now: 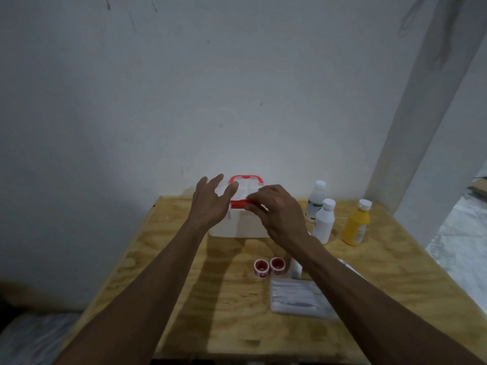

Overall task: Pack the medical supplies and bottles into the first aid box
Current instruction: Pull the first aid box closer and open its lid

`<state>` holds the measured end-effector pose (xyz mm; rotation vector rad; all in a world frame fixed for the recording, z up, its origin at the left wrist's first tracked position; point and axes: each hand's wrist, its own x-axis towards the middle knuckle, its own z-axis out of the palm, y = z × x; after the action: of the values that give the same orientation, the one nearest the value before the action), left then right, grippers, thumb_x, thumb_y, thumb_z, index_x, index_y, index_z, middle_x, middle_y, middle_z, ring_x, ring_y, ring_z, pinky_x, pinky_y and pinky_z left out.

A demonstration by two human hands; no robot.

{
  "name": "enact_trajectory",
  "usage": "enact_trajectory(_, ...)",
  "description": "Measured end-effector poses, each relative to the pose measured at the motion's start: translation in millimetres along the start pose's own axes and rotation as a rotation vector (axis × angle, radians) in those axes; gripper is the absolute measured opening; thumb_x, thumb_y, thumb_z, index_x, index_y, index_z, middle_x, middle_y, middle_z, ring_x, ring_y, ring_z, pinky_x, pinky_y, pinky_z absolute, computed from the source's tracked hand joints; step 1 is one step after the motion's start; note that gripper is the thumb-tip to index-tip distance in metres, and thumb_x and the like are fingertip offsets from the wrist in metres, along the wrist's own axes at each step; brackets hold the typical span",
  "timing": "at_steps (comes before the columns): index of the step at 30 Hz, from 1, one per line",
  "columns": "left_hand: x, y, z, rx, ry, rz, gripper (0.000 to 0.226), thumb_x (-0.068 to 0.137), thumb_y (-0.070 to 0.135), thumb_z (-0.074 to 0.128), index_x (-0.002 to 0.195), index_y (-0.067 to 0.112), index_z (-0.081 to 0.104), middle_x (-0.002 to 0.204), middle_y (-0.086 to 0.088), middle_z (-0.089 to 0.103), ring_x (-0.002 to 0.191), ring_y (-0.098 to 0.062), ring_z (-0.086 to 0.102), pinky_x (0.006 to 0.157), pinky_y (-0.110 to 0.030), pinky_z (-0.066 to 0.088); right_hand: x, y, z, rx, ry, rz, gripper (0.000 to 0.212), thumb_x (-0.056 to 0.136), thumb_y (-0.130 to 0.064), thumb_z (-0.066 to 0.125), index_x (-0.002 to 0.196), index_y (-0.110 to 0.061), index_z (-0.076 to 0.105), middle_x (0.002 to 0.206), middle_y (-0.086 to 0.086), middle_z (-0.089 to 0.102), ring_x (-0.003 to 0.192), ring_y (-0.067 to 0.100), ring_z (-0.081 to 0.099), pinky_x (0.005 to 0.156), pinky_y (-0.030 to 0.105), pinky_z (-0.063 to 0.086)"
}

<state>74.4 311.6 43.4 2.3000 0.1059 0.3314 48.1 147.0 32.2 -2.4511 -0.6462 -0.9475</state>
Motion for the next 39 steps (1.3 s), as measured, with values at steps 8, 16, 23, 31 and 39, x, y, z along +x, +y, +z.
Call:
enact_trajectory(8,-5.4,1.5,-6.2,-0.22,0.081,-0.109,0.066,0.094,0.063,0.038,0.149,0.026,0.029,0.156,-0.008,0.033,0.137,-0.033,0.039,0.105,-0.049,0.039,11.9,-1.8,-9.2,0.135,0.018,0.014,0.018,0.09,-0.023,0.067,0.102,-0.011,0.073,0.095,0.006,0.074,0.092,0.022,0.065,0.08,0.033,0.051)
enact_trajectory(16,-5.1,1.8,-10.5,-0.421,0.13,-0.16,0.094,0.079,0.085,0.008,0.147,0.024,0.03,0.149,-0.013,0.043,0.129,-0.034,0.048,0.107,-0.055,0.038,64.6,2.7,-25.7,0.189,0.082,0.07,0.024,0.09,-0.025,0.067,0.107,-0.009,0.071,0.094,0.009,0.074,0.084,0.026,0.067,0.078,0.043,0.054)
enact_trajectory(23,-1.8,-7.0,4.4,-0.086,0.048,-0.012,0.093,0.082,0.081,0.016,0.153,0.02,0.02,0.159,-0.01,0.029,0.143,-0.033,0.032,0.114,-0.053,0.03,138.6,17.1,-18.8,0.196,0.122,0.19,0.024,0.09,-0.023,0.066,0.11,-0.01,0.069,0.102,0.009,0.072,0.091,0.024,0.066,0.085,0.042,0.054)
enact_trajectory(31,12.5,-16.5,9.6,0.309,-0.121,0.077,0.091,0.086,0.076,0.014,0.156,0.018,0.007,0.165,-0.006,0.007,0.152,-0.025,0.008,0.119,-0.053,0.02,181.8,36.0,8.0,0.158,0.158,0.298,0.029,0.092,-0.024,0.064,0.119,-0.013,0.063,0.109,0.008,0.067,0.097,0.024,0.063,0.086,0.04,0.053)
enact_trajectory(39,15.3,-19.7,12.4,0.383,-0.127,0.094,0.087,0.087,0.074,0.011,0.155,0.02,0.009,0.165,-0.004,0.008,0.152,-0.025,0.006,0.12,-0.051,0.018,189.9,50.3,25.7,0.046,0.166,0.267,0.026,0.097,-0.024,0.056,0.115,-0.009,0.067,0.12,0.009,0.056,0.093,0.026,0.064,0.079,0.034,0.053)
